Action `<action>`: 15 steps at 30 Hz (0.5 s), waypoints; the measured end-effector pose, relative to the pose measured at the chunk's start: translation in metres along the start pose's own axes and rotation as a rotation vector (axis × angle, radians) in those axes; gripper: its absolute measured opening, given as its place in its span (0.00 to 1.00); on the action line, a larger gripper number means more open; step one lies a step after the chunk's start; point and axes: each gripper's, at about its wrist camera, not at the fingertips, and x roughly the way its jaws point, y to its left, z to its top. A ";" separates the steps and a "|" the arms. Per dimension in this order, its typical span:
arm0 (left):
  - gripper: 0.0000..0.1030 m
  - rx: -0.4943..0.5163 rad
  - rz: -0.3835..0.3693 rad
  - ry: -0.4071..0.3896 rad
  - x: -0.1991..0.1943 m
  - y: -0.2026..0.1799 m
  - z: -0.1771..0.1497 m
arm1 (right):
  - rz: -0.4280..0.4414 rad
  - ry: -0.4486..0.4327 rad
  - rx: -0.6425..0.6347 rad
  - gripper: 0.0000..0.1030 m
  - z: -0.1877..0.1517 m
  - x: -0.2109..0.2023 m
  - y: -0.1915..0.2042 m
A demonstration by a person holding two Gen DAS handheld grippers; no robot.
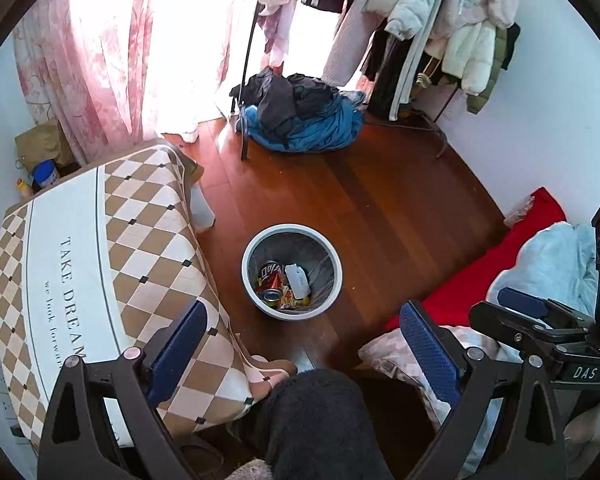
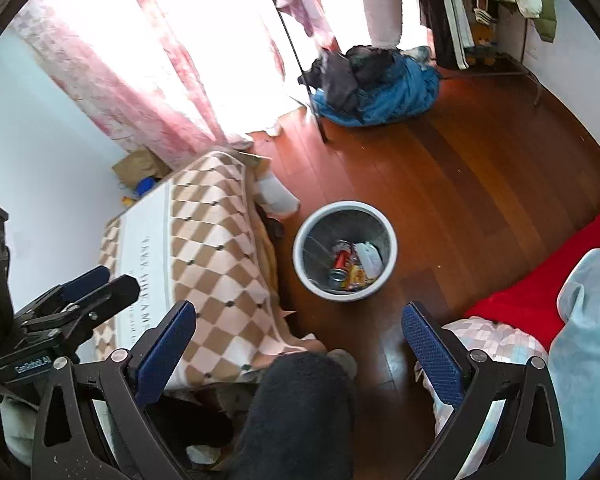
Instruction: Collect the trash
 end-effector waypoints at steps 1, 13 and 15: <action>0.96 0.003 -0.004 -0.005 -0.006 0.000 -0.001 | 0.003 -0.006 -0.005 1.00 -0.001 -0.005 0.004; 0.96 0.030 -0.027 -0.052 -0.056 -0.008 -0.006 | 0.044 -0.055 -0.034 1.00 -0.014 -0.048 0.029; 0.96 0.028 -0.029 -0.053 -0.059 -0.007 -0.007 | 0.042 -0.056 -0.041 1.00 -0.015 -0.051 0.032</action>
